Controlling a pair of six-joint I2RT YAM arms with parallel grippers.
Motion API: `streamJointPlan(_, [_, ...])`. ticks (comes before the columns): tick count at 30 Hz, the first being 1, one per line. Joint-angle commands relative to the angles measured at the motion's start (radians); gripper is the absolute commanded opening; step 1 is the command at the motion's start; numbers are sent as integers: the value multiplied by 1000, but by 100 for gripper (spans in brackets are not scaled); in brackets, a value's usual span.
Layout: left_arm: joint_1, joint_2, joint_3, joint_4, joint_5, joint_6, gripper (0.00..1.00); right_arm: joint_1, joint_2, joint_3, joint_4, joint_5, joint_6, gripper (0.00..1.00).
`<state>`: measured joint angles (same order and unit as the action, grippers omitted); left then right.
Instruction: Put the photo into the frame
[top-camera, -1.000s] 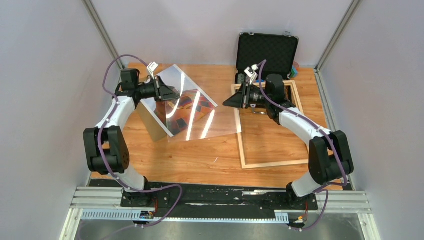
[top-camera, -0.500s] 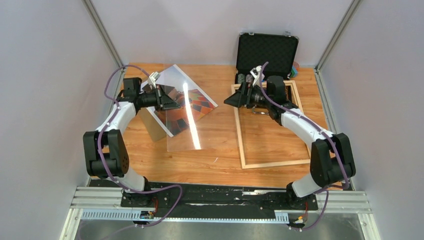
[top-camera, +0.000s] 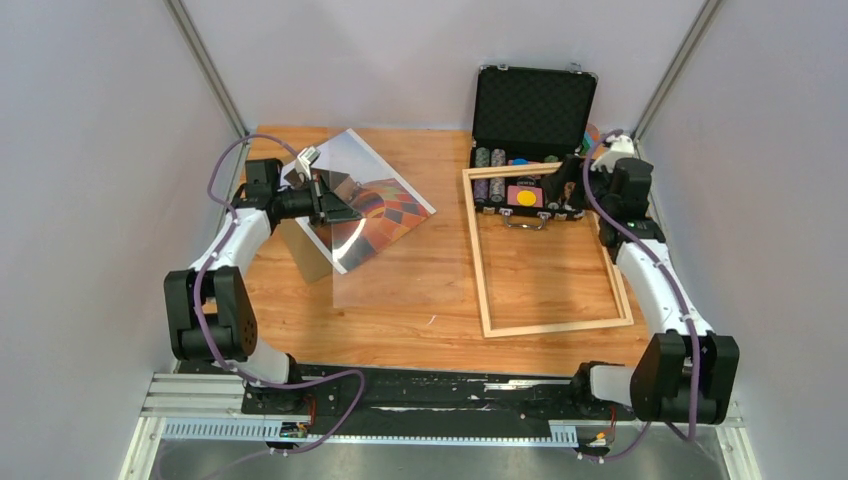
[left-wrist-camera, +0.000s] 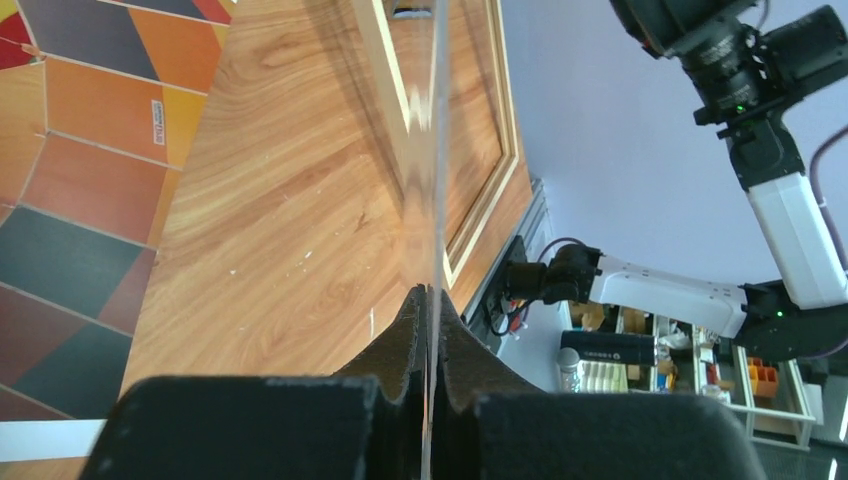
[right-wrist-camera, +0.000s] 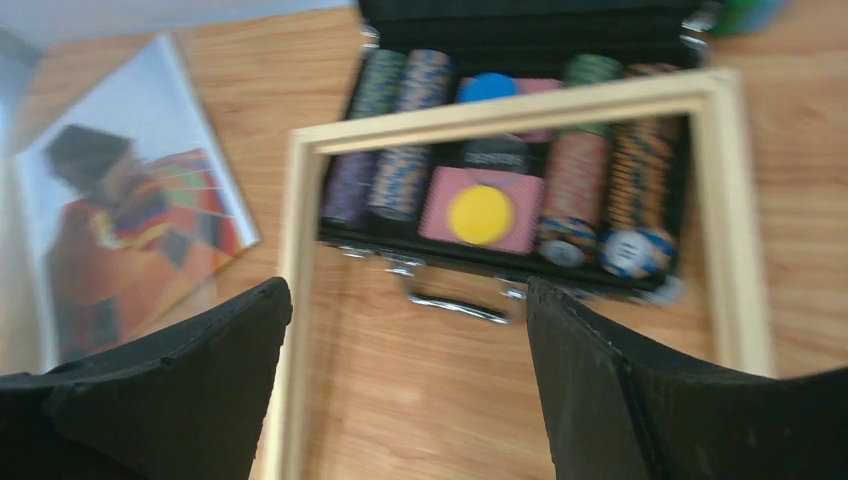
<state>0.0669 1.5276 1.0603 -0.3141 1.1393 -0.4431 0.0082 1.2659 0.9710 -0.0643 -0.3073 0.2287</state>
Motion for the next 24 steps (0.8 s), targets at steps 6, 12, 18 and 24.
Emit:
streamJointPlan(6, [-4, -90, 15, -7, 80, -2, 0, -265, 44, -31, -158, 107, -221, 84])
streamJointPlan(12, [-4, -139, 38, -25, 88, -8, 0, -292, 137, -17, -190, 132, -315, 82])
streamJointPlan(18, [-4, -179, 62, -60, 101, -8, 0, -319, 246, -9, -196, 139, -360, 80])
streamJointPlan(24, [-4, -201, 82, -62, 107, -30, 0, -332, 355, -2, -191, 142, -381, 74])
